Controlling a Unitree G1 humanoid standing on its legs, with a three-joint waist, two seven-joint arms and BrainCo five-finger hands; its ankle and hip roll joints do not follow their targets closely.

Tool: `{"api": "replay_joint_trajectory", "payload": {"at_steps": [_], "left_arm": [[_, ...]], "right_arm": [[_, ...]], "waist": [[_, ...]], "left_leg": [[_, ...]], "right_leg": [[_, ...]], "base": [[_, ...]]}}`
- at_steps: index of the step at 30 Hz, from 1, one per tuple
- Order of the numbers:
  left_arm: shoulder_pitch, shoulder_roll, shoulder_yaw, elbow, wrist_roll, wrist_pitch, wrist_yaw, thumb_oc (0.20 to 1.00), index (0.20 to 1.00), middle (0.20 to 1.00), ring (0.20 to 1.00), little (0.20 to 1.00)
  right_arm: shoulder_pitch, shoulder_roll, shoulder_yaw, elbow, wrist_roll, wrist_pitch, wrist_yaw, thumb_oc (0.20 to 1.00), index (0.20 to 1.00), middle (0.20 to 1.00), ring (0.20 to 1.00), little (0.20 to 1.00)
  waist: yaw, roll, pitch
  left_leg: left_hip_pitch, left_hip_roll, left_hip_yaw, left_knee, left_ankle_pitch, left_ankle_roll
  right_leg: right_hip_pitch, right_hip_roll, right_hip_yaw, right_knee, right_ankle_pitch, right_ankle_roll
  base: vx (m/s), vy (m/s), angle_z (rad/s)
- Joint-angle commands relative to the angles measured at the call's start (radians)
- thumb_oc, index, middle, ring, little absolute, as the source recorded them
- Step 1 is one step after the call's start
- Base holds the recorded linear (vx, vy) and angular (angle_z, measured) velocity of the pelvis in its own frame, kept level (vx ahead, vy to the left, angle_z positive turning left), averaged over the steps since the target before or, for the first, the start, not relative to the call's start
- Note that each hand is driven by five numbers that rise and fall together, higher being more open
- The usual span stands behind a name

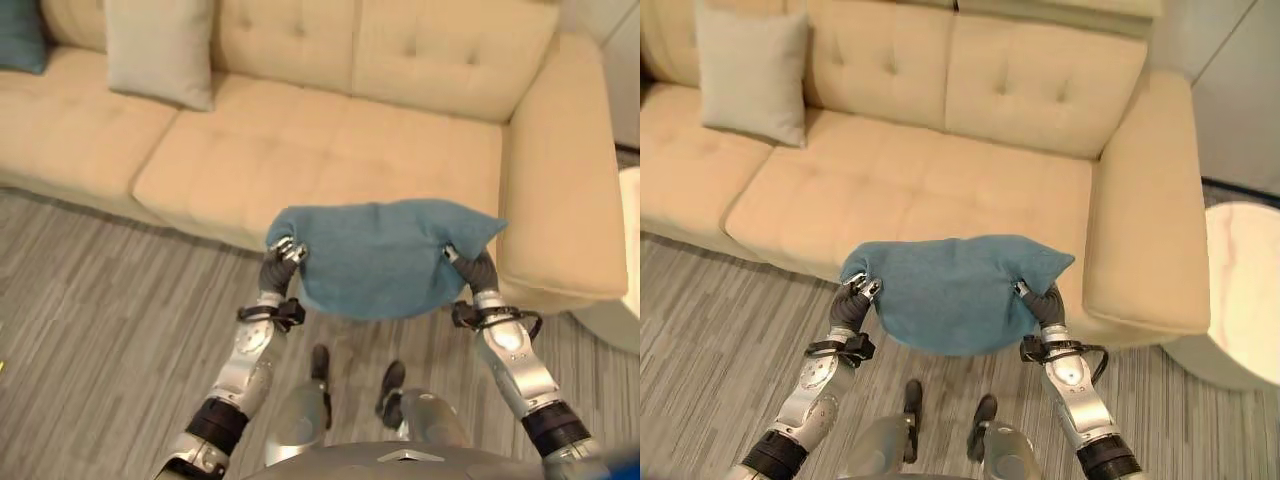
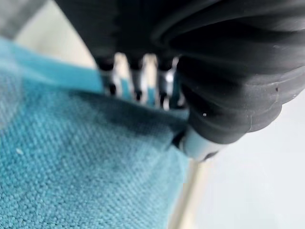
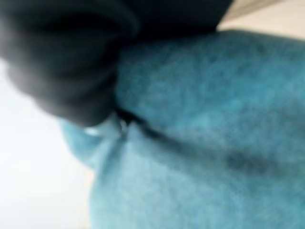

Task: Pick up all the scattered cushions and arrange them neatly on the sofa.

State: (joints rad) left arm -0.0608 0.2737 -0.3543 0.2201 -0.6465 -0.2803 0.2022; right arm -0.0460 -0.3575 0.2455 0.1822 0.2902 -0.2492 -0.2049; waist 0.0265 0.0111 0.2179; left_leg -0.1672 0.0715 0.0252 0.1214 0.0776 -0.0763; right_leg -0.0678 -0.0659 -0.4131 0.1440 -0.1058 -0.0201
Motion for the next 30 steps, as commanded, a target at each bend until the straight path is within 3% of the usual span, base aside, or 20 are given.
{"api": "replay_joint_trajectory", "payload": {"at_steps": [1,2,4,7,9,10,11,14,16,22,26,28,30], "left_arm": [[-0.083,-0.020,-0.056,-0.073,0.016,-0.059,-0.061,0.200,0.200,0.200,0.200,0.200],[-0.085,-0.020,-0.063,-0.080,0.014,-0.051,-0.065,0.200,0.200,0.200,0.200,0.200],[-0.081,-0.019,-0.065,-0.090,0.016,-0.042,-0.069,0.200,0.200,0.200,0.200,0.200],[-0.069,-0.005,-0.061,-0.116,0.026,-0.042,-0.075,0.200,0.200,0.200,0.200,0.200],[-0.049,0.001,-0.058,-0.127,0.026,-0.032,-0.083,0.200,0.200,0.200,0.200,0.200],[-0.045,0.006,-0.054,-0.140,0.036,-0.030,-0.077,0.200,0.200,0.200,0.200,0.200],[-0.041,0.010,-0.055,-0.141,0.039,-0.026,-0.076,0.200,0.200,0.200,0.200,0.200],[-0.043,0.028,-0.067,-0.146,0.060,-0.026,-0.078,0.200,0.200,0.200,0.200,0.200],[-0.052,0.031,-0.073,-0.138,0.064,-0.027,-0.078,0.200,0.200,0.200,0.200,0.200],[-0.054,0.023,-0.050,-0.136,0.080,-0.023,-0.071,0.200,0.200,0.200,0.200,0.200],[-0.056,0.007,-0.048,-0.125,0.079,-0.027,-0.077,0.200,0.200,0.200,0.200,0.200],[-0.067,-0.016,-0.059,-0.119,0.056,-0.034,-0.087,0.200,0.200,0.200,0.200,0.200],[-0.088,-0.028,-0.076,-0.109,0.054,-0.028,-0.092,0.200,0.200,0.200,0.200,0.200]], "right_arm": [[-0.041,0.021,-0.005,-0.129,-0.017,-0.099,0.022,0.200,0.200,0.200,0.200,0.200],[-0.041,0.024,-0.013,-0.131,-0.019,-0.099,0.016,0.200,0.200,0.200,0.200,0.200],[-0.038,0.033,-0.016,-0.134,-0.019,-0.097,0.017,0.200,0.200,0.200,0.200,0.200],[-0.040,0.039,-0.017,-0.123,-0.023,-0.092,0.017,0.200,0.200,0.200,0.200,0.200],[-0.032,0.052,-0.030,-0.127,-0.021,-0.089,0.022,0.200,0.200,0.200,0.200,0.200],[-0.044,0.060,-0.021,-0.121,-0.039,-0.084,0.013,0.200,0.200,0.200,0.200,0.200],[-0.045,0.064,-0.021,-0.121,-0.039,-0.082,0.015,0.200,0.200,0.200,0.200,0.200],[-0.052,0.072,-0.015,-0.123,-0.046,-0.083,0.014,0.200,0.200,0.200,0.200,0.200],[-0.065,0.067,-0.016,-0.126,-0.038,-0.084,0.015,0.200,0.200,0.200,0.200,0.200],[-0.088,0.053,-0.010,-0.132,-0.059,-0.080,0.014,0.200,0.200,0.200,0.200,0.200],[-0.073,0.047,-0.019,-0.136,-0.052,-0.083,0.025,0.200,0.200,0.200,0.200,0.200],[-0.067,0.019,-0.038,-0.136,-0.047,-0.086,0.022,0.200,0.200,0.200,0.200,0.200],[-0.063,0.002,-0.055,-0.140,-0.021,-0.091,0.018,0.200,0.200,0.200,0.200,0.200]], "waist": [[-0.024,-0.043,-0.059],[-0.026,-0.055,-0.071],[-0.025,-0.065,-0.088],[-0.012,-0.070,-0.092],[-0.010,-0.078,-0.109],[0.011,-0.080,-0.103],[0.012,-0.080,-0.100],[0.003,-0.077,-0.090],[-0.020,-0.074,-0.084],[-0.043,-0.066,-0.074],[-0.056,-0.075,-0.084],[-0.063,-0.080,-0.096],[-0.073,-0.094,-0.087]], "left_leg": [[-0.040,0.038,0.119,0.063,0.051,-0.052],[-0.053,0.022,0.175,0.041,0.047,-0.036],[-0.034,0.015,0.209,0.027,0.014,-0.018],[-0.009,-0.014,0.188,0.021,-0.014,-0.006],[0.033,-0.020,0.212,-0.008,-0.037,0.013],[0.063,-0.047,0.208,-0.020,-0.065,0.036],[0.083,-0.051,0.210,-0.027,-0.079,0.048],[0.113,-0.063,0.183,-0.037,-0.105,0.080],[0.135,-0.072,0.161,-0.065,-0.104,0.080],[0.213,-0.090,0.129,-0.103,-0.129,0.076],[0.229,-0.099,0.104,-0.078,-0.159,0.068],[0.191,-0.089,0.101,0.048,-0.151,0.026],[0.118,-0.043,0.125,0.239,-0.126,-0.014]], "right_leg": [[0.082,-0.024,0.030,-0.082,0.038,0.087],[0.093,-0.026,0.019,-0.090,0.047,0.095],[0.096,-0.035,0.025,-0.075,0.050,0.106],[0.111,-0.048,0.048,-0.068,0.052,0.125],[0.120,-0.063,0.059,-0.060,0.061,0.147],[0.100,-0.099,0.077,0.004,0.104,0.181],[0.083,-0.108,0.094,0.065,0.113,0.193],[-0.004,-0.094,0.170,0.171,0.139,0.198],[-0.073,-0.052,0.236,0.110,0.135,0.176],[-0.136,-0.047,0.232,-0.018,0.196,0.183],[-0.099,-0.039,0.246,-0.058,0.194,0.175],[-0.045,-0.024,0.238,-0.074,0.176,0.151],[0.012,-0.020,0.191,-0.084,0.149,0.116]], "base": [[0.13,-0.009,0.39],[0.10,0.002,0.47],[0.16,0.098,0.43],[0.19,0.150,-0.05],[0.24,0.251,-0.43],[0.23,0.335,-0.26],[0.19,0.344,-0.16],[0.15,0.184,-0.56],[0.16,0.087,-0.12],[0.17,0.006,0.13],[0.23,-0.062,0.39],[0.27,-0.148,0.64],[0.22,-0.191,0.89]]}}
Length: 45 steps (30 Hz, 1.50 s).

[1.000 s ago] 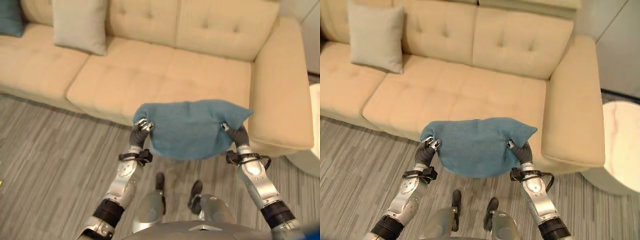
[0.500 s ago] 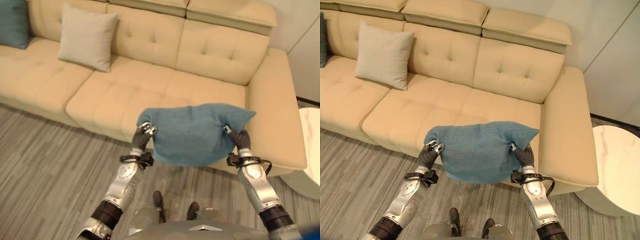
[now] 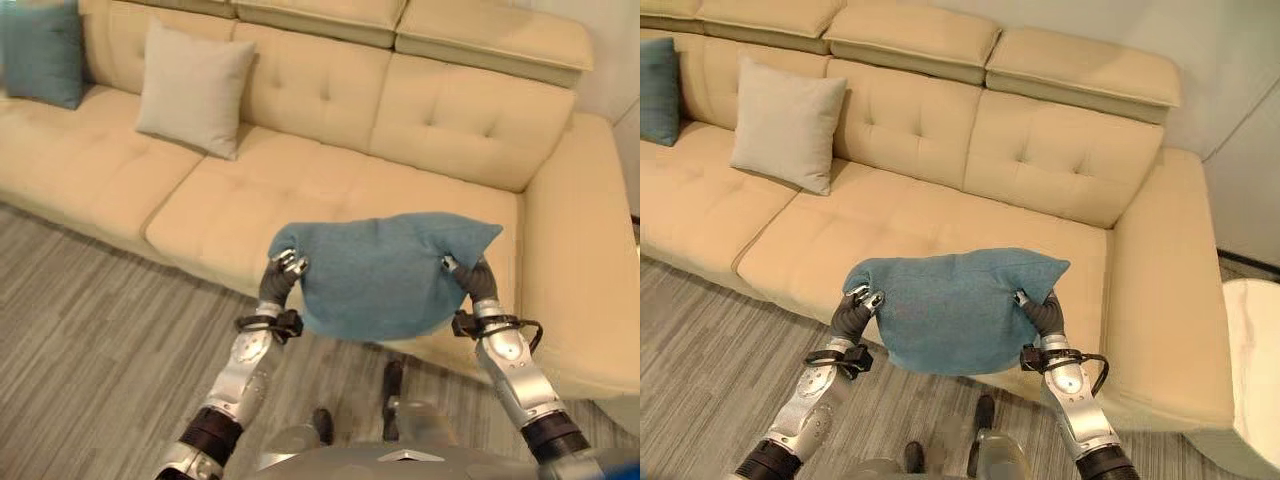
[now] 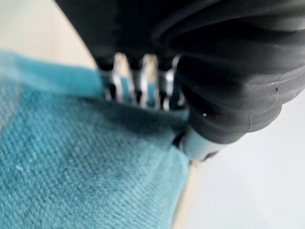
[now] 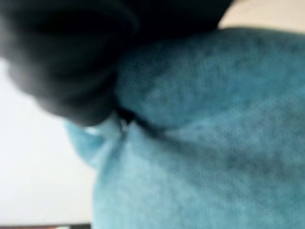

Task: Pick up all the scattered cushions and arrange them neatly on the sofa.

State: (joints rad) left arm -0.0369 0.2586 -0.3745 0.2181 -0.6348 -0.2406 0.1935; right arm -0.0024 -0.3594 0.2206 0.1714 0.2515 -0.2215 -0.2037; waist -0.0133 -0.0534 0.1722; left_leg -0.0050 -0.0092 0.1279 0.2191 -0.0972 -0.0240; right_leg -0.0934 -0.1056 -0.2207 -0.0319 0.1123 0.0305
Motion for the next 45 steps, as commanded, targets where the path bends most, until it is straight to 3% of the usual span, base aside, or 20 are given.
{"api": "replay_joint_trajectory", "payload": {"at_steps": [1,4,6,7,8,14,19,20,22,23,24,26,28,29,30,32,39,45], "left_arm": [[-0.112,-0.013,-0.062,-0.107,0.042,-0.063,-0.079,0.200,0.200,0.200,0.200,0.200],[-0.116,-0.007,-0.067,-0.106,0.047,-0.054,-0.078,0.200,0.200,0.200,0.200,0.200],[-0.118,-0.005,-0.065,-0.115,0.056,-0.052,-0.074,0.200,0.200,0.200,0.200,0.200],[-0.110,-0.002,-0.059,-0.125,0.057,-0.050,-0.073,0.200,0.200,0.200,0.200,0.200],[-0.108,0.000,-0.057,-0.129,0.054,-0.051,-0.074,0.200,0.200,0.200,0.200,0.200],[-0.091,0.017,-0.062,-0.134,0.056,-0.042,-0.101,0.200,0.200,0.200,0.200,0.200],[-0.071,0.040,-0.040,-0.145,0.070,-0.046,-0.093,0.200,0.200,0.200,0.200,0.200],[-0.071,0.040,-0.040,-0.145,0.070,-0.046,-0.093,0.200,0.200,0.200,0.200,0.200],[-0.050,0.051,-0.011,-0.155,0.077,-0.051,-0.091,0.200,0.200,0.200,0.200,0.200],[-0.050,0.051,-0.011,-0.155,0.077,-0.051,-0.091,0.200,0.200,0.200,0.200,0.200],[-0.044,0.055,0.002,-0.160,0.081,-0.053,-0.092,0.200,0.200,0.200,0.200,0.200],[-0.035,0.059,0.021,-0.168,0.085,-0.055,-0.092,0.200,0.200,0.200,0.200,0.200],[-0.048,0.047,0.016,-0.155,0.094,-0.060,-0.091,0.200,0.200,0.200,0.200,0.200],[-0.066,0.036,0.016,-0.157,0.100,-0.064,-0.088,0.200,0.200,0.200,0.200,0.200],[-0.075,0.034,0.011,-0.152,0.104,-0.060,-0.084,0.200,0.200,0.200,0.200,0.200],[-0.211,0.010,0.003,-0.082,0.135,-0.066,-0.029,0.200,0.200,0.200,0.200,0.200],[-0.523,0.016,0.004,0.045,0.157,-0.088,0.087,0.200,0.200,0.200,0.200,0.200],[-0.843,0.082,0.010,0.177,0.118,-0.133,0.182,0.200,0.200,0.200,0.200,0.200]], "right_arm": [[-0.102,0.008,-0.031,-0.132,0.028,-0.117,0.015,0.200,0.200,0.200,0.200,0.200],[-0.100,0.011,-0.040,-0.128,0.027,-0.119,0.013,0.200,0.200,0.200,0.200,0.200],[-0.101,0.011,-0.036,-0.123,0.022,-0.118,0.010,0.200,0.200,0.200,0.200,0.200],[-0.107,0.011,-0.033,-0.117,0.027,-0.121,0.010,0.200,0.200,0.200,0.200,0.200],[-0.110,0.011,-0.035,-0.116,0.029,-0.121,0.008,0.200,0.200,0.200,0.200,0.200],[-0.116,0.028,-0.061,-0.117,0.045,-0.121,0.023,0.200,0.200,0.200,0.200,0.200],[-0.144,0.050,-0.043,-0.095,0.043,-0.117,0.023,0.200,0.200,0.200,0.200,0.200],[-0.144,0.050,-0.043,-0.095,0.043,-0.117,0.023,0.200,0.200,0.200,0.200,0.200],[-0.163,0.058,-0.024,-0.077,0.047,-0.109,0.033,0.200,0.200,0.200,0.200,0.200],[-0.163,0.059,-0.024,-0.076,0.047,-0.110,0.033,0.200,0.200,0.200,0.200,0.200],[-0.171,0.053,-0.017,-0.073,0.038,-0.106,0.039,0.200,0.200,0.200,0.200,0.200],[-0.167,0.046,-0.009,-0.075,0.016,-0.100,0.046,0.200,0.200,0.200,0.200,0.200],[-0.159,0.031,-0.017,-0.076,-0.001,-0.099,0.051,0.200,0.200,0.200,0.200,0.200],[-0.172,0.021,-0.016,-0.075,-0.015,-0.096,0.042,0.200,0.200,0.200,0.200,0.200],[-0.173,0.020,-0.015,-0.076,-0.013,-0.094,0.040,0.200,0.200,0.200,0.200,0.200],[-0.245,0.007,0.009,-0.057,-0.039,-0.085,0.018,0.200,0.200,0.200,0.200,0.200],[-0.505,0.003,0.092,0.025,-0.043,-0.069,-0.034,0.200,0.200,0.200,0.200,0.200],[-0.849,-0.043,0.164,0.164,-0.018,-0.067,-0.107,0.200,0.200,0.200,0.200,0.200]], "waist": [[-0.031,-0.030,-0.039],[-0.024,-0.043,-0.051],[-0.009,-0.045,-0.050],[0.012,-0.042,-0.045],[0.018,-0.042,-0.041],[0.019,-0.032,-0.054],[0.032,-0.017,-0.042],[0.032,-0.017,-0.041],[0.045,-0.009,-0.048],[0.045,-0.008,-0.047],[0.052,-0.006,-0.052],[0.049,0.000,-0.054],[0.032,-0.003,-0.065],[0.035,0.001,-0.081],[0.030,0.003,-0.086],[0.009,0.018,-0.104],[-0.002,0.050,-0.078],[0.001,0.080,-0.014]], "left_leg": [[-0.059,0.053,0.026,0.113,0.055,-0.061],[-0.099,0.069,0.023,-0.009,0.052,-0.041],[-0.138,0.080,-0.014,-0.065,0.111,-0.054],[-0.166,0.092,-0.076,-0.111,0.167,-0.070],[-0.171,0.092,-0.091,-0.111,0.174,-0.074],[-0.086,0.057,-0.030,-0.158,0.126,-0.026],[-0.023,0.034,0.049,-0.159,0.078,0.016],[-0.022,0.034,0.050,-0.159,0.078,0.016],[0.028,0.028,0.092,-0.191,0.063,0.017],[0.032,0.029,0.092,-0.195,0.064,0.016],[0.044,0.028,0.106,-0.205,0.061,0.013],[0.050,0.031,0.102,-0.208,0.068,0.008],[0.054,0.028,0.094,-0.218,0.068,0.003],[0.067,0.025,0.112,-0.235,0.068,-0.002],[0.069,0.026,0.111,-0.240,0.069,-0.004],[0.088,0.034,0.114,-0.272,0.080,-0.019],[0.060,0.047,0.124,-0.301,0.109,-0.036],[-0.070,0.049,0.117,-0.300,0.153,-0.046]], "right_leg": [[0.059,0.026,-0.010,0.083,-0.086,0.061],[0.081,0.026,-0.005,0.062,-0.096,0.073],[0.094,0.034,0.012,0.060,-0.109,0.073],[0.107,0.045,0.038,0.067,-0.124,0.074],[0.112,0.046,0.046,0.072,-0.131,0.072],[0.090,-0.012,0.072,0.183,-0.147,0.116],[0.014,-0.082,0.037,0.330,-0.074,0.152],[0.014,-0.082,0.037,0.331,-0.074,0.152],[0.000,-0.123,-0.058,0.282,-0.042,0.149],[0.004,-0.121,-0.058,0.278,-0.040,0.149],[-0.005,-0.131,-0.106,0.243,-0.032,0.148],[-0.007,-0.133,-0.114,0.206,-0.007,0.158],[0.007,-0.102,-0.061,0.171,-0.031,0.147],[0.028,-0.106,-0.099,0.136,-0.027,0.149],[0.037,-0.097,-0.089,0.122,-0.033,0.148],[0.071,-0.075,-0.095,0.067,-0.047,0.140],[0.062,-0.057,-0.096,0.005,-0.030,0.140],[-0.060,-0.054,-0.072,-0.006,0.007,0.139]], "base": [[0.22,-0.146,0.78],[0.18,-0.001,0.16],[0.21,0.072,-0.06],[0.22,0.117,-0.27],[0.23,0.173,-0.44],[0.15,0.218,-0.60],[0.08,0.205,-0.48],[0.09,0.147,-0.44],[0.09,0.096,-0.60],[0.06,0.029,-0.69],[0.07,-0.007,-0.75],[0.11,-0.034,-0.67],[0.14,-0.058,-0.02],[0.16,-0.076,0.09],[0.22,-0.117,-0.15],[0.21,-0.143,-0.09],[-0.02,-0.043,-0.07],[-0.16,0.004,-0.02]]}}
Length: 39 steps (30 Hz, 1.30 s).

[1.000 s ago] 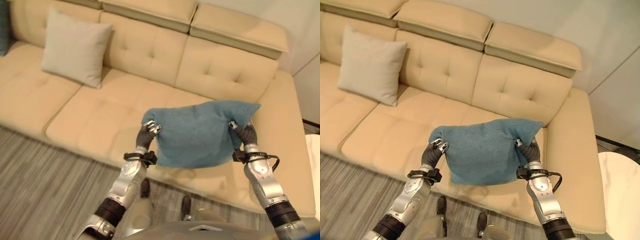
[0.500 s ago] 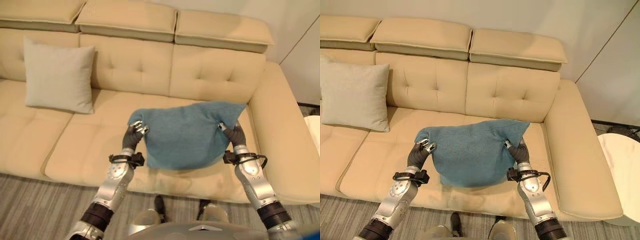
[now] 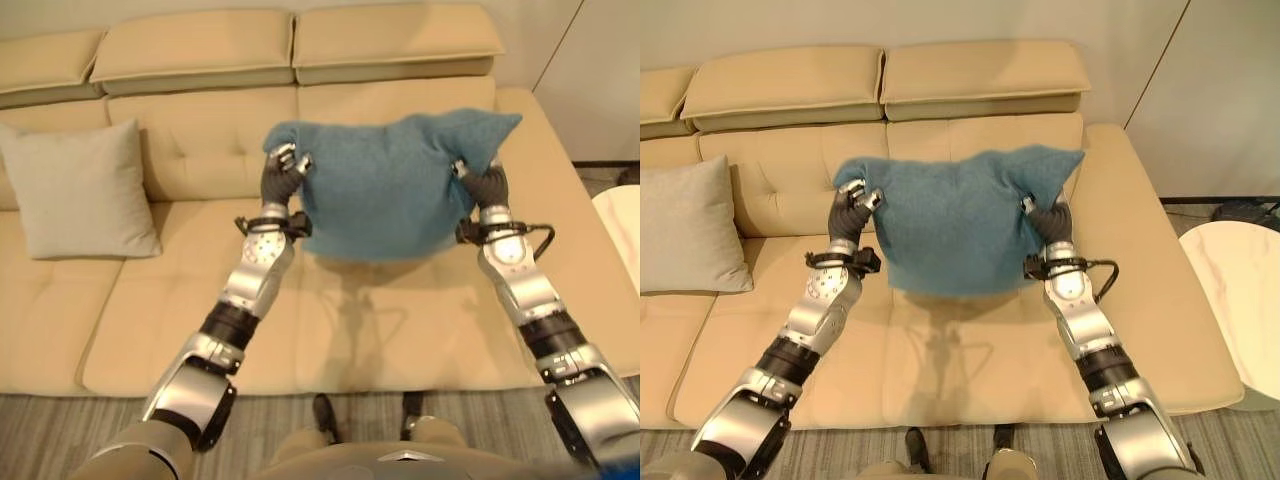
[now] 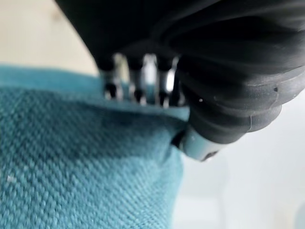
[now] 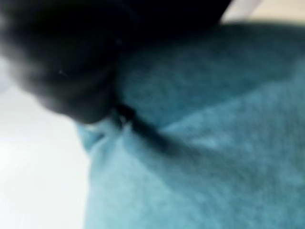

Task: Pick up all the scattered cushions and arrange them neatly on the sofa.

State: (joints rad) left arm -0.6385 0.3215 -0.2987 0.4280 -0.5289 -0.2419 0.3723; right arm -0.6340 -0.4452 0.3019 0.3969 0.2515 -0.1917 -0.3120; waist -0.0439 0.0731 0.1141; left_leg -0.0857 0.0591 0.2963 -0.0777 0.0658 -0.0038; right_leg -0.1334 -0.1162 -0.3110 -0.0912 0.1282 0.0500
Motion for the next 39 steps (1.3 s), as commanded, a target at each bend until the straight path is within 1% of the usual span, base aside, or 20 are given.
{"api": "replay_joint_trajectory", "payload": {"at_steps": [1,3,6,8,10,14,17,18,20,24,28,29,30,31,32,35,36,38,39], "left_arm": [[-0.306,0.041,-0.071,-0.011,0.016,-0.138,0.016,0.200,0.200,0.200,0.200,0.200],[-0.388,0.057,-0.084,0.021,0.019,-0.143,0.027,0.200,0.200,0.200,0.200,0.200],[-0.448,0.061,-0.098,0.049,0.012,-0.149,0.029,0.200,0.200,0.200,0.200,0.200],[-0.485,0.067,-0.103,0.076,0.002,-0.152,0.026,0.200,0.200,0.200,0.200,0.200],[-0.535,0.087,-0.113,0.139,0.000,-0.151,0.019,0.200,0.200,0.200,0.200,0.200],[-0.565,0.093,-0.126,0.185,-0.010,-0.150,0.014,0.200,0.200,0.200,0.200,0.200],[-0.569,0.095,-0.128,0.195,-0.006,-0.150,0.016,0.200,0.200,0.200,0.200,0.200],[-0.578,0.096,-0.129,0.213,0.013,-0.154,0.021,0.200,0.200,0.200,0.200,0.200],[-0.592,0.095,-0.132,0.266,0.032,-0.158,0.040,0.200,0.200,0.200,0.200,0.200],[-0.627,0.096,-0.139,0.316,0.030,-0.152,0.047,0.200,0.200,0.200,0.200,0.200],[-0.656,0.101,-0.147,0.355,0.038,-0.144,0.050,0.200,0.200,0.200,0.200,0.200],[-0.678,0.104,-0.153,0.377,0.050,-0.141,0.064,0.944,0.944,0.944,0.944,0.944],[-0.709,0.108,-0.155,0.405,0.055,-0.140,0.083,1.000,1.000,1.000,1.000,1.000],[-0.724,0.112,-0.157,0.416,0.051,-0.141,0.087,1.000,1.000,1.000,1.000,1.000],[-0.742,0.114,-0.159,0.435,0.045,-0.140,0.092,1.000,1.000,1.000,1.000,1.000],[-0.780,0.131,-0.165,0.469,0.020,-0.143,0.091,1.000,1.000,1.000,1.000,1.000],[-0.804,0.160,-0.175,0.497,0.007,-0.136,0.089,1.000,1.000,1.000,1.000,1.000],[-0.817,0.193,-0.179,0.509,-0.003,-0.132,0.080,1.000,1.000,1.000,1.000,1.000],[-0.821,0.233,-0.183,0.522,-0.010,-0.129,0.068,1.000,1.000,1.000,1.000,1.000]], "right_arm": [[-0.287,0.033,0.088,-0.029,-0.020,-0.096,-0.016,0.200,0.200,0.200,0.200,0.200],[-0.355,0.021,0.092,0.014,-0.013,-0.098,-0.034,0.200,0.200,0.200,0.200,0.200],[-0.415,0.012,0.097,0.054,-0.002,-0.102,-0.044,0.200,0.200,0.200,0.200,0.200],[-0.451,0.005,0.106,0.088,0.012,-0.102,-0.042,0.200,0.200,0.200,0.200,0.200],[-0.506,-0.012,0.134,0.159,0.020,-0.101,-0.035,0.200,0.200,0.200,0.200,0.200],[-0.547,-0.021,0.151,0.219,0.037,-0.103,-0.031,0.200,0.200,0.200,0.200,0.200],[-0.550,-0.024,0.156,0.224,0.033,-0.102,-0.031,0.200,0.200,0.200,0.200,0.200],[-0.568,-0.037,0.170,0.240,0.013,-0.102,-0.027,0.200,0.200,0.200,0.200,0.200],[-0.585,-0.041,0.170,0.258,0.005,-0.110,-0.040,0.200,0.200,0.200,0.200,0.200],[-0.625,-0.061,0.172,0.291,-0.005,-0.111,-0.059,0.200,0.200,0.200,0.200,0.200],[-0.654,-0.064,0.161,0.323,-0.016,-0.110,-0.090,0.200,0.200,0.200,0.200,0.200],[-0.674,-0.072,0.164,0.343,-0.041,-0.107,-0.118,0.200,0.200,0.200,0.200,0.200],[-0.712,-0.078,0.166,0.394,-0.059,-0.097,-0.149,0.520,0.520,0.520,0.520,0.520],[-0.734,-0.087,0.178,0.418,-0.073,-0.088,-0.160,0.903,0.903,0.903,0.903,0.903],[-0.753,-0.091,0.189,0.445,-0.076,-0.082,-0.167,1.000,1.000,1.000,1.000,1.000],[-0.796,-0.101,0.216,0.506,-0.072,-0.066,-0.172,1.000,1.000,1.000,1.000,1.000],[-0.822,-0.121,0.234,0.551,-0.053,-0.051,-0.166,1.000,1.000,1.000,1.000,1.000],[-0.835,-0.140,0.242,0.576,-0.037,-0.047,-0.163,1.000,1.000,1.000,1.000,1.000],[-0.839,-0.166,0.248,0.574,-0.023,-0.046,-0.154,1.000,1.000,1.000,1.000,1.000]], "waist": [[0.039,-0.042,0.051],[0.047,-0.040,0.054],[0.052,-0.038,0.063],[0.057,-0.037,0.067],[0.058,-0.039,0.081],[0.060,-0.038,0.096],[0.059,-0.038,0.102],[0.055,-0.038,0.111],[0.043,-0.040,0.111],[0.034,-0.038,0.111],[0.031,-0.035,0.107],[0.030,-0.033,0.107],[0.029,-0.029,0.102],[0.028,-0.027,0.101],[0.028,-0.027,0.099],[0.025,-0.024,0.094],[0.025,-0.022,0.086],[0.025,-0.021,0.083],[0.024,-0.020,0.076]], "left_leg": [[-0.024,-0.019,-0.060,-0.002,-0.003,-0.069],[-0.065,-0.019,-0.069,-0.003,0.007,-0.072],[-0.102,-0.024,-0.077,-0.002,0.014,-0.072],[-0.130,-0.027,-0.084,0.001,0.019,-0.072],[-0.175,-0.029,-0.086,0.015,0.024,-0.073],[-0.232,-0.028,-0.090,0.038,0.025,-0.075],[-0.246,-0.026,-0.091,0.043,0.028,-0.075],[-0.277,-0.027,-0.091,0.048,0.034,-0.077],[-0.316,-0.024,-0.094,0.032,0.050,-0.078],[-0.360,-0.018,-0.102,0.002,0.077,-0.083],[-0.383,-0.015,-0.108,-0.006,0.082,-0.087],[-0.389,-0.014,-0.109,-0.008,0.085,-0.090],[-0.397,-0.014,-0.111,-0.010,0.084,-0.093],[-0.401,-0.014,-0.113,-0.010,0.084,-0.095],[-0.403,-0.013,-0.114,-0.010,0.085,-0.096],[-0.404,-0.014,-0.117,-0.010,0.087,-0.100],[-0.401,-0.015,-0.118,-0.010,0.085,-0.102],[-0.392,-0.015,-0.117,-0.010,0.082,-0.103],[-0.380,-0.016,-0.114,-0.010,0.079,-0.105]], "right_leg": [[-0.053,-0.042,0.024,0.050,0.001,0.120],[-0.083,-0.043,0.025,0.039,0.014,0.123],[-0.117,-0.044,0.031,0.035,0.026,0.125],[-0.142,-0.045,0.037,0.036,0.032,0.123],[-0.189,-0.053,0.047,0.045,0.040,0.124],[-0.240,-0.060,0.060,0.048,0.053,0.121],[-0.252,-0.060,0.062,0.049,0.055,0.121],[-0.286,-0.060,0.066,0.052,0.062,0.121],[-0.335,-0.056,0.075,0.047,0.074,0.122],[-0.387,-0.052,0.078,0.039,0.083,0.124],[-0.411,-0.051,0.077,0.035,0.086,0.124],[-0.417,-0.051,0.076,0.033,0.087,0.125],[-0.425,-0.050,0.078,0.029,0.091,0.128],[-0.429,-0.050,0.080,0.028,0.093,0.129],[-0.428,-0.050,0.079,0.026,0.095,0.130],[-0.428,-0.048,0.082,0.021,0.098,0.131],[-0.423,-0.047,0.083,0.021,0.097,0.131],[-0.418,-0.046,0.084,0.019,0.097,0.132],[-0.409,-0.045,0.087,0.017,0.096,0.133]], "base": [[-0.13,-0.010,0.03],[-0.07,-0.021,0.03],[-0.03,-0.002,0.02],[-0.02,0.007,0.00],[-0.04,0.014,0.01],[0.00,0.000,0.00],[0.00,0.000,0.00],[0.00,0.000,0.00],[-0.01,-0.001,0.02],[0.00,-0.005,0.01],[0.00,0.000,0.00],[0.04,-0.022,0.00],[0.04,-0.011,0.01],[0.03,-0.010,0.04],[0.01,-0.004,0.05],[0.02,-0.009,0.01],[0.00,0.000,0.00],[0.04,0.000,-0.01],[0.07,0.008,-0.06]]}}
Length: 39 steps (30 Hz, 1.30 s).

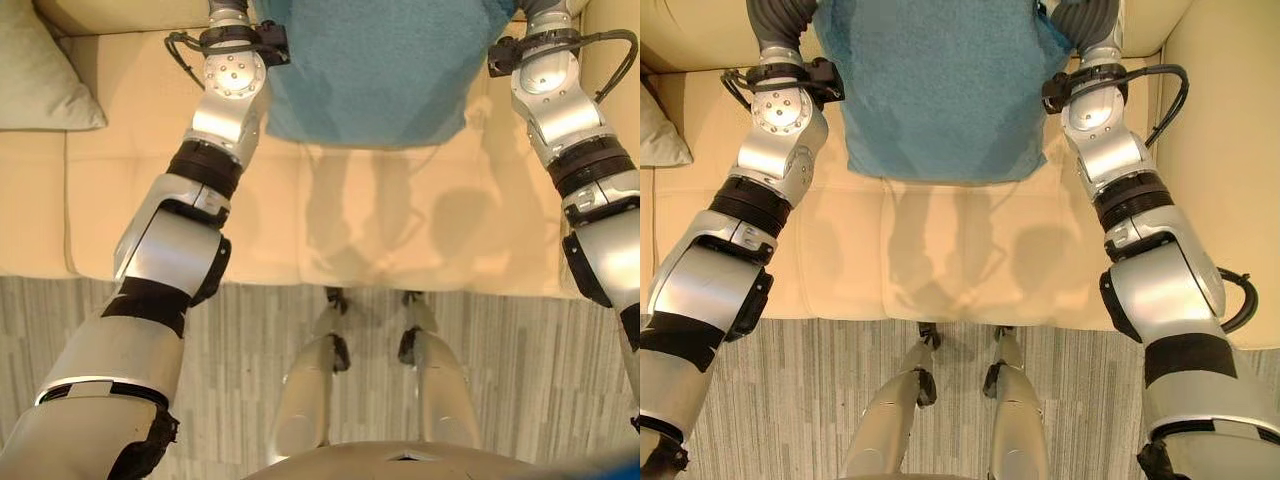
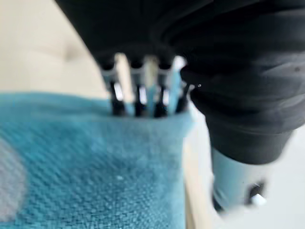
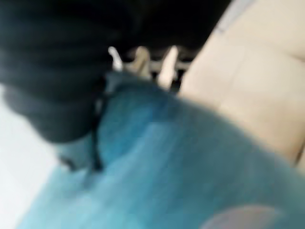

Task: Pick up all the scattered cushions and arrange them neatly on the sofa.

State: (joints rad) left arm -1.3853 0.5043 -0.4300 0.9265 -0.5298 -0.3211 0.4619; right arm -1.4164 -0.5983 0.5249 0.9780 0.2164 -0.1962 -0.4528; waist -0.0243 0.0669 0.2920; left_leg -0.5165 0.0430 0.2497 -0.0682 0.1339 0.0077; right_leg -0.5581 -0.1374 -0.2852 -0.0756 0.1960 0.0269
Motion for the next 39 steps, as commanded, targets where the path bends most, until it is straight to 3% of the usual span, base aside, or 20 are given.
{"api": "replay_joint_trajectory", "payload": {"at_steps": [1,7,11,12,14,15,17,18,19,21,22,24,25,28,32,33,39], "left_arm": [[-0.056,0.088,-0.042,0.031,-0.021,-0.046,-0.037,1.000,1.000,1.000,1.000,1.000],[0.063,0.198,0.001,-0.059,-0.076,-0.072,-0.102,1.000,1.000,1.000,1.000,1.000],[0.433,0.238,0.137,-0.452,-0.097,-0.112,-0.171,1.000,1.000,1.000,1.000,1.000],[0.433,0.238,0.136,-0.452,-0.097,-0.112,-0.170,1.000,1.000,1.000,1.000,1.000],[0.624,0.222,0.210,-0.583,-0.069,-0.110,-0.189,1.000,1.000,1.000,1.000,1.000],[0.763,0.198,0.253,-0.660,-0.018,-0.101,-0.207,1.000,1.000,1.000,1.000,1.000],[0.852,0.190,0.283,-0.700,0.005,-0.095,-0.230,1.000,1.000,1.000,1.000,1.000],[1.018,0.145,0.326,-0.773,0.063,-0.081,-0.255,1.000,1.000,1.000,1.000,1.000],[1.101,0.125,0.343,-0.776,0.100,-0.073,-0.291,1.000,1.000,1.000,1.000,1.000],[1.162,0.103,0.349,-0.791,0.131,-0.069,-0.303,1.000,1.000,1.000,1.000,1.000],[1.289,0.034,0.374,-0.758,0.133,-0.050,-0.344,1.000,1.000,1.000,1.000,1.000],[1.338,0.020,0.379,-0.728,0.158,-0.045,-0.358,1.000,1.000,1.000,1.000,1.000],[1.429,-0.040,0.384,-0.625,0.170,-0.017,-0.382,1.000,1.000,1.000,1.000,1.000],[1.503,-0.097,0.378,-0.446,0.228,0.019,-0.400,1.000,1.000,1.000,1.000,1.000],[1.533,-0.171,0.377,-0.190,0.288,0.059,-0.392,1.000,1.000,1.000,1.000,1.000],[1.522,-0.201,0.380,-0.040,0.333,0.078,-0.381,1.000,1.000,1.000,1.000,1.000],[1.482,-0.236,0.404,0.224,0.401,0.123,-0.376,1.000,1.000,1.000,1.000,1.000]], "right_arm": [[-0.045,-0.047,0.025,-0.008,0.031,-0.039,0.002,1.000,1.000,1.000,1.000,1.000],[0.061,-0.182,-0.013,-0.077,0.107,-0.068,0.065,1.000,1.000,1.000,1.000,1.000],[0.422,-0.243,-0.182,-0.412,0.132,-0.099,0.145,1.000,1.000,1.000,1.000,1.000],[0.424,-0.243,-0.183,-0.413,0.132,-0.099,0.145,1.000,1.000,1.000,1.000,1.000],[0.628,-0.218,-0.282,-0.561,0.128,-0.117,0.179,1.000,1.000,1.000,1.000,1.000],[0.759,-0.161,-0.356,-0.618,0.134,-0.136,0.201,1.000,1.000,1.000,1.000,1.000],[0.858,-0.160,-0.390,-0.692,0.099,-0.137,0.219,1.000,1.000,1.000,1.000,1.000],[0.999,-0.096,-0.446,-0.754,0.099,-0.143,0.264,1.000,1.000,1.000,1.000,1.000],[1.082,-0.085,-0.468,-0.786,0.063,-0.144,0.286,1.000,1.000,1.000,1.000,1.000],[1.137,-0.047,-0.486,-0.789,0.076,-0.144,0.310,1.000,1.000,1.000,1.000,1.000],[1.258,-0.011,-0.510,-0.800,0.021,-0.137,0.339,1.000,1.000,1.000,1.000,1.000],[1.297,0.016,-0.510,-0.772,0.019,-0.134,0.359,1.000,1.000,1.000,1.000,1.000],[1.385,0.046,-0.503,-0.710,-0.045,-0.123,0.370,1.000,1.000,1.000,1.000,1.000],[1.470,0.088,-0.478,-0.580,-0.101,-0.102,0.390,1.000,1.000,1.000,1.000,1.000],[1.523,0.135,-0.431,-0.388,-0.179,-0.079,0.380,1.000,1.000,1.000,1.000,1.000],[1.532,0.165,-0.411,-0.282,-0.190,-0.068,0.375,1.000,1.000,1.000,1.000,1.000],[1.541,0.201,-0.369,-0.071,-0.220,-0.047,0.372,1.000,1.000,1.000,1.000,1.000]], "waist": [[0.005,-0.014,-0.112],[0.001,-0.018,-0.131],[-0.001,-0.033,-0.132],[-0.001,-0.034,-0.132],[-0.002,-0.039,-0.141],[0.002,-0.040,-0.148],[0.000,-0.043,-0.155],[0.004,-0.045,-0.167],[0.004,-0.047,-0.174],[0.007,-0.050,-0.182],[0.007,-0.053,-0.190],[0.008,-0.054,-0.199],[0.009,-0.058,-0.206],[0.010,-0.062,-0.219],[0.009,-0.068,-0.236],[0.009,-0.071,-0.238],[0.002,-0.086,-0.222]], "left_leg": [[0.069,-0.001,-0.065,-0.019,0.006,-0.117],[0.150,-0.005,-0.058,-0.019,-0.014,-0.119],[0.246,-0.010,-0.050,-0.019,-0.039,-0.116],[0.247,-0.010,-0.050,-0.019,-0.039,-0.116],[0.282,-0.011,-0.049,-0.019,-0.044,-0.113],[0.317,-0.008,-0.049,-0.019,-0.054,-0.111],[0.330,-0.009,-0.051,-0.019,-0.051,-0.110],[0.354,-0.007,-0.053,-0.019,-0.054,-0.108],[0.371,-0.007,-0.054,-0.019,-0.055,-0.107],[0.383,-0.005,-0.056,-0.019,-0.055,-0.106],[0.410,-0.004,-0.058,-0.019,-0.061,-0.106],[0.417,-0.003,-0.057,-0.019,-0.059,-0.105],[0.444,-0.001,-0.059,-0.019,-0.063,-0.106],[0.471,0.002,-0.063,-0.019,-0.064,-0.106],[0.501,0.003,-0.068,-0.019,-0.062,-0.107],[0.520,0.007,-0.066,-0.019,-0.059,-0.111],[0.510,0.033,-0.054,0.050,-0.051,-0.132]], "right_leg": [[0.035,-0.024,0.061,0.000,0.024,0.156],[0.116,-0.021,0.057,-0.005,0.009,0.155],[0.220,-0.015,0.049,-0.009,-0.013,0.148],[0.220,-0.015,0.049,-0.009,-0.013,0.148],[0.259,-0.016,0.043,-0.012,-0.021,0.144],[0.297,-0.015,0.037,-0.012,-0.038,0.144],[0.311,-0.015,0.033,-0.012,-0.040,0.143],[0.340,-0.016,0.025,-0.012,-0.050,0.142],[0.358,-0.011,0.019,-0.012,-0.057,0.140],[0.372,-0.011,0.013,-0.012,-0.061,0.139],[0.403,-0.006,0.006,-0.012,-0.070,0.138],[0.413,-0.006,0.002,-0.012,-0.071,0.138],[0.443,-0.003,-0.005,-0.012,-0.077,0.138],[0.478,0.002,-0.010,-0.012,-0.086,0.137],[0.514,0.011,-0.014,-0.010,-0.098,0.133],[0.533,0.019,-0.015,-0.006,-0.109,0.128],[0.572,0.037,-0.016,-0.012,-0.135,0.108]], "base": [[0.06,0.011,-0.07],[0.04,0.000,0.01],[0.05,-0.010,-0.11],[0.04,-0.013,-0.02],[0.10,-0.025,-0.04],[0.10,-0.022,0.01],[0.07,-0.013,0.08],[0.09,-0.020,0.07],[0.07,-0.013,0.09],[0.05,-0.020,0.16],[0.05,-0.019,0.13],[0.01,-0.006,0.02],[0.00,0.000,0.00],[-0.03,-0.003,0.02],[-0.06,-0.022,0.12],[-0.10,-0.047,0.05],[-0.13,-0.073,0.07]]}}
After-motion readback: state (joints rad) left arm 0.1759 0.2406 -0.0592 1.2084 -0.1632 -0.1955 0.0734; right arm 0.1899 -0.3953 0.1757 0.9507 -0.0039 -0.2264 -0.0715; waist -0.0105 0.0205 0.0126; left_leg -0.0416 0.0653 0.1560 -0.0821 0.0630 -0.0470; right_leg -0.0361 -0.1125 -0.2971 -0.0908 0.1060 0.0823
